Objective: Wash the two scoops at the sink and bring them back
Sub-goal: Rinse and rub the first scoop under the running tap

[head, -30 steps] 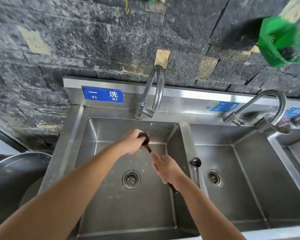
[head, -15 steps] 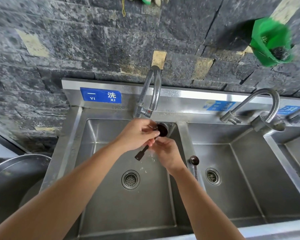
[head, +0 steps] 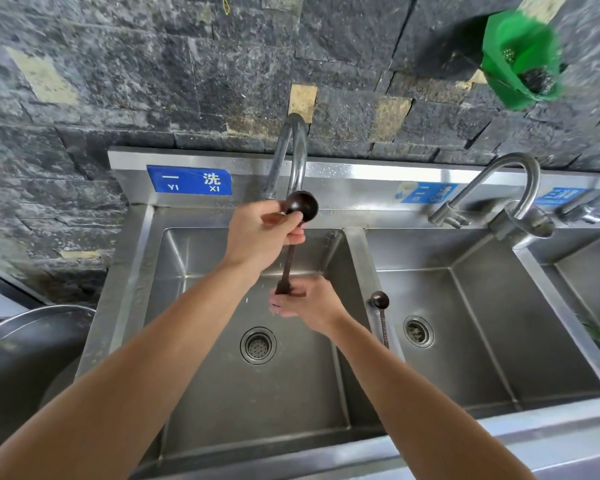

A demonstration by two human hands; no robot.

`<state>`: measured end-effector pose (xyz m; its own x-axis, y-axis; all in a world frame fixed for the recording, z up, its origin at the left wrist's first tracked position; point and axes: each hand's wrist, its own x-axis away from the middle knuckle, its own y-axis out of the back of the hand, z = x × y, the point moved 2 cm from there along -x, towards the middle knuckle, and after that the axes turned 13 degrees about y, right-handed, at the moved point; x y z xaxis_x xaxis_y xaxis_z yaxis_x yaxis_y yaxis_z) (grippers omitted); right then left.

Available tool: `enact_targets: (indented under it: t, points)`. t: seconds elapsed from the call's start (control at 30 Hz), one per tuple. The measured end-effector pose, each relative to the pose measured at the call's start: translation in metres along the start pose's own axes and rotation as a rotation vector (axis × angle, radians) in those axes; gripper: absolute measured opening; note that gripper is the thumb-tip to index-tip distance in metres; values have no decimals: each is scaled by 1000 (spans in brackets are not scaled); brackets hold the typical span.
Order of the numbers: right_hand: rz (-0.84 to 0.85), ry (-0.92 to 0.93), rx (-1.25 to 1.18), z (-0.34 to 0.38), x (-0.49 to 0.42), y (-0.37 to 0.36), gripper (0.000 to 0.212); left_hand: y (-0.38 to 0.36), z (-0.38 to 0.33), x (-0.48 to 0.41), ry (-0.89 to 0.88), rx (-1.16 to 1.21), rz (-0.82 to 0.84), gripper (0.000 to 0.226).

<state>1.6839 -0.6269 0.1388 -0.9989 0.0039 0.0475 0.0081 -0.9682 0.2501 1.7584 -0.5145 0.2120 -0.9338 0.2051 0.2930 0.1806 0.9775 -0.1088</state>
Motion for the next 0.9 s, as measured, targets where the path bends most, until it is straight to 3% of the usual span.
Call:
enact_targets:
  t: [0.07, 0.17, 0.23, 0.3, 0.37, 0.47, 0.57, 0.7, 0.9]
  points:
    - [27, -78, 52, -9, 7, 5, 18, 1, 4, 2, -12, 5, -6, 7]
    - [-58, -19, 189, -6, 14, 17, 10, 2, 18, 6, 0, 25, 3, 10]
    - [-154, -34, -5, -5, 25, 20, 12, -1, 29, 8, 38, 80, 57, 11]
    - [-45, -107, -82, -12, 38, 19, 14, -4, 39, 7, 64, 82, 88, 12]
    - [78, -196, 124, -25, 49, 28, 14, -11, 50, 8, 68, -2, 78, 12]
    - [-38, -190, 301, -37, 65, 48, 17, -30, 65, 9, 107, 43, 70, 6]
    - [33, -284, 117, -46, 84, 57, 5, -56, 73, 9, 153, 83, 75, 3]
    - [-185, -326, -154, -52, 99, 85, 9, -101, 86, 10, 181, 79, 148, 7]
    - [-372, -360, -137, -82, 119, 141, 5, -163, 132, 13, 345, -10, 208, 8]
